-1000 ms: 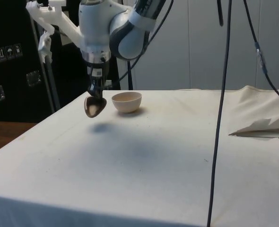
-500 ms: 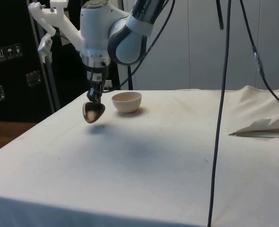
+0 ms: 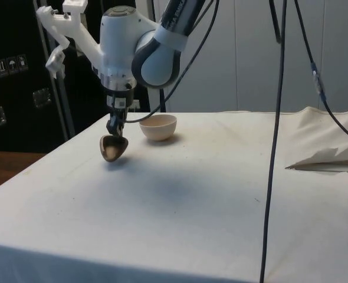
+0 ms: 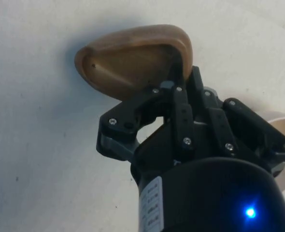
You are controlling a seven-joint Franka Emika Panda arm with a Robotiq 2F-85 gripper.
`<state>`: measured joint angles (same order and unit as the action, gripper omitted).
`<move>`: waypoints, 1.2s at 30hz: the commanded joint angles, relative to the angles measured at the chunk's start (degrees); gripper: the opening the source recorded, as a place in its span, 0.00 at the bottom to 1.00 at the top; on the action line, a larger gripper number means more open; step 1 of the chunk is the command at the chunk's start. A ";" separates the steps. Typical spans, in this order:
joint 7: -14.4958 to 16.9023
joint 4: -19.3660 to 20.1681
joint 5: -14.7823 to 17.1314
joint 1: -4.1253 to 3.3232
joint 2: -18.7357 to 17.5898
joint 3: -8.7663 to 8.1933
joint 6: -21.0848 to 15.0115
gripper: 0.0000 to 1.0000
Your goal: Pour the coffee beans from the cup into the bowl.
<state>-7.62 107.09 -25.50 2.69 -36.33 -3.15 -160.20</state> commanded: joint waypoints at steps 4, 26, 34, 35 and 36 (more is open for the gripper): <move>2.75 0.34 2.06 1.03 -0.40 1.66 -1.20 0.00; 5.10 0.63 3.67 0.57 -0.23 1.26 -1.72 0.81; 5.04 0.74 3.67 0.46 1.55 0.92 -0.40 1.00; 5.04 0.80 3.67 0.46 1.78 0.86 -0.23 1.00; 5.04 0.80 3.67 0.46 2.06 0.80 -0.11 1.00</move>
<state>-3.09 107.49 -22.29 2.69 -34.43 -2.98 -160.37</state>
